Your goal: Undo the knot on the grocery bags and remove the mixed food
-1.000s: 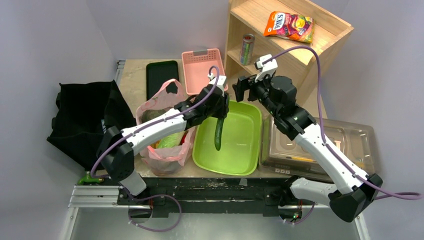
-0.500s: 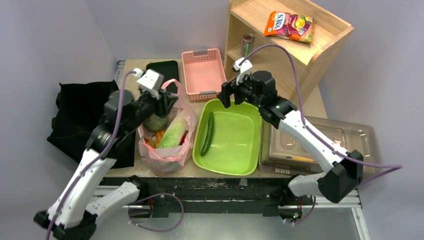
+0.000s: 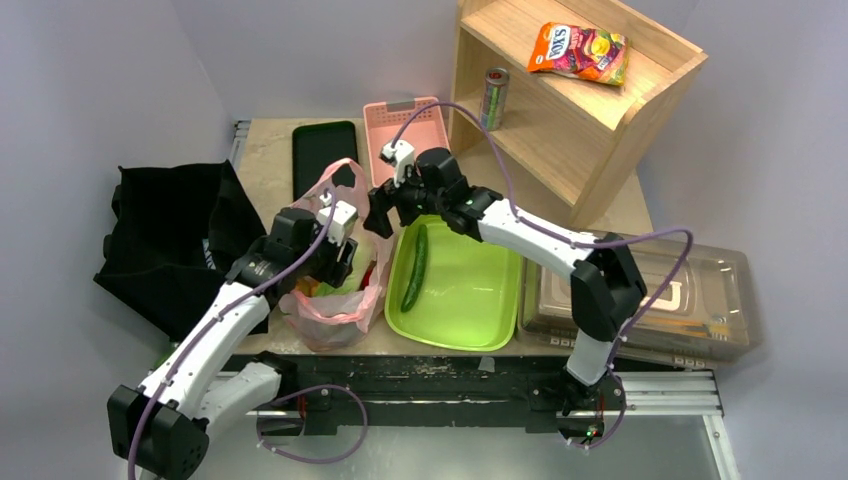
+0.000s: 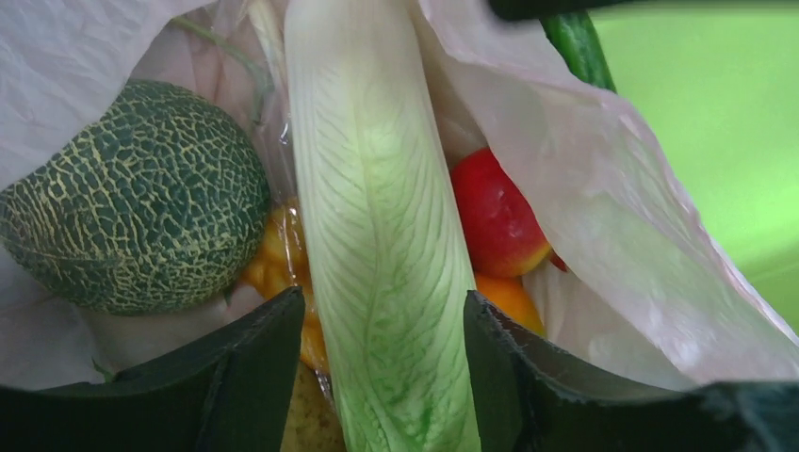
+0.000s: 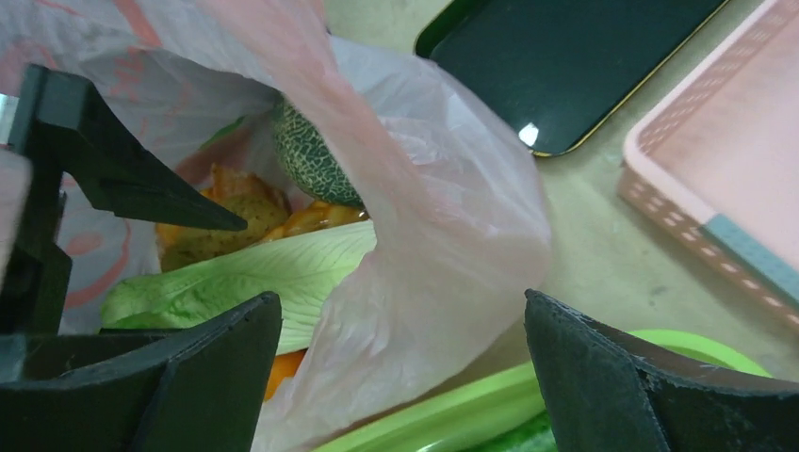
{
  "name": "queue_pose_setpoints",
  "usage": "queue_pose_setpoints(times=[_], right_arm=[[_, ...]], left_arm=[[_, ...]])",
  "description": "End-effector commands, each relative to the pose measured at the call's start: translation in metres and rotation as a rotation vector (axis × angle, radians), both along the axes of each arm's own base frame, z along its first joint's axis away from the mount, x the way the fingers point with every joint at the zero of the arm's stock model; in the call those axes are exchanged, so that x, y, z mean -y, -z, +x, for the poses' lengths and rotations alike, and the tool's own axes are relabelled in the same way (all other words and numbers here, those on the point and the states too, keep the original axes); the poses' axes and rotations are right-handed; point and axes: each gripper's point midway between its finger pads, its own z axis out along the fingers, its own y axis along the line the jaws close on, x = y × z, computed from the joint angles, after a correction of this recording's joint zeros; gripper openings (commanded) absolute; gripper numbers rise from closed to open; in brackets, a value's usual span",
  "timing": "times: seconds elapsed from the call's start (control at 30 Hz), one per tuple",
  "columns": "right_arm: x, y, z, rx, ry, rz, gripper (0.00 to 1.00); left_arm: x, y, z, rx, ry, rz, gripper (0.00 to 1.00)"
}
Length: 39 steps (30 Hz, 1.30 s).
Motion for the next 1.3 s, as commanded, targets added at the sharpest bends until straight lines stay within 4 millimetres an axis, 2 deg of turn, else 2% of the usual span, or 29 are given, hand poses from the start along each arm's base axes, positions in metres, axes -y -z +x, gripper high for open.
queue_pose_setpoints(times=[0.0, 0.07, 0.1, 0.23, 0.33, 0.37, 0.4, 0.6, 0.67, 0.7, 0.8, 0.83, 1.07, 1.13, 1.27], right_arm=[[-0.026, -0.016, 0.016, 0.011, 0.011, 0.083, 0.99], [-0.033, -0.004, 0.020, -0.021, 0.011, 0.073, 0.97], [-0.035, -0.001, 0.021, -0.025, 0.005, 0.071, 0.92], [-0.038, 0.003, 0.019, -0.044, -0.017, 0.072, 0.54], [-0.036, 0.001, 0.016, -0.055, -0.014, 0.080, 0.15], [-0.036, 0.000, 0.014, -0.057, -0.017, 0.085, 0.05], [-0.036, -0.001, 0.013, -0.060, -0.018, 0.089, 0.00], [-0.035, 0.001, 0.011, -0.071, -0.020, 0.089, 0.00], [-0.035, 0.002, 0.011, -0.071, -0.020, 0.088, 0.00], [-0.035, 0.001, 0.011, -0.070, -0.020, 0.089, 0.00], [-0.035, 0.000, 0.010, -0.067, -0.022, 0.091, 0.00], [-0.033, 0.000, 0.011, -0.065, -0.021, 0.093, 0.00], [-0.028, -0.003, 0.009, -0.047, -0.007, 0.093, 0.00], [-0.029, -0.009, 0.011, -0.020, -0.003, 0.111, 0.00], [-0.028, -0.011, 0.010, -0.019, -0.006, 0.112, 0.00]], left_arm=[[0.000, -0.006, 0.033, 0.117, -0.027, 0.015, 0.63], [0.003, 0.004, 0.039, 0.097, -0.019, 0.019, 0.65], [0.004, 0.011, 0.041, 0.076, -0.019, 0.024, 0.66], [0.006, 0.035, 0.050, 0.021, -0.027, 0.053, 0.68], [0.006, 0.046, 0.056, 0.006, -0.039, 0.065, 0.69], [0.005, 0.050, 0.057, -0.001, -0.052, 0.070, 0.69], [0.004, 0.055, 0.057, -0.012, -0.058, 0.077, 0.68], [-0.007, 0.091, 0.048, -0.099, -0.100, 0.130, 0.64], [-0.008, 0.093, 0.047, -0.106, -0.098, 0.135, 0.50], [-0.006, 0.089, 0.046, -0.097, -0.091, 0.125, 0.36], [0.001, 0.059, 0.041, -0.026, -0.040, 0.071, 0.05], [0.000, 0.048, 0.040, 0.003, -0.039, 0.061, 0.00], [-0.017, -0.019, 0.008, 0.196, -0.015, 0.048, 0.00], [-0.024, -0.036, -0.002, 0.267, -0.004, 0.052, 0.00], [-0.016, -0.071, -0.026, 0.381, 0.102, -0.003, 0.00]])
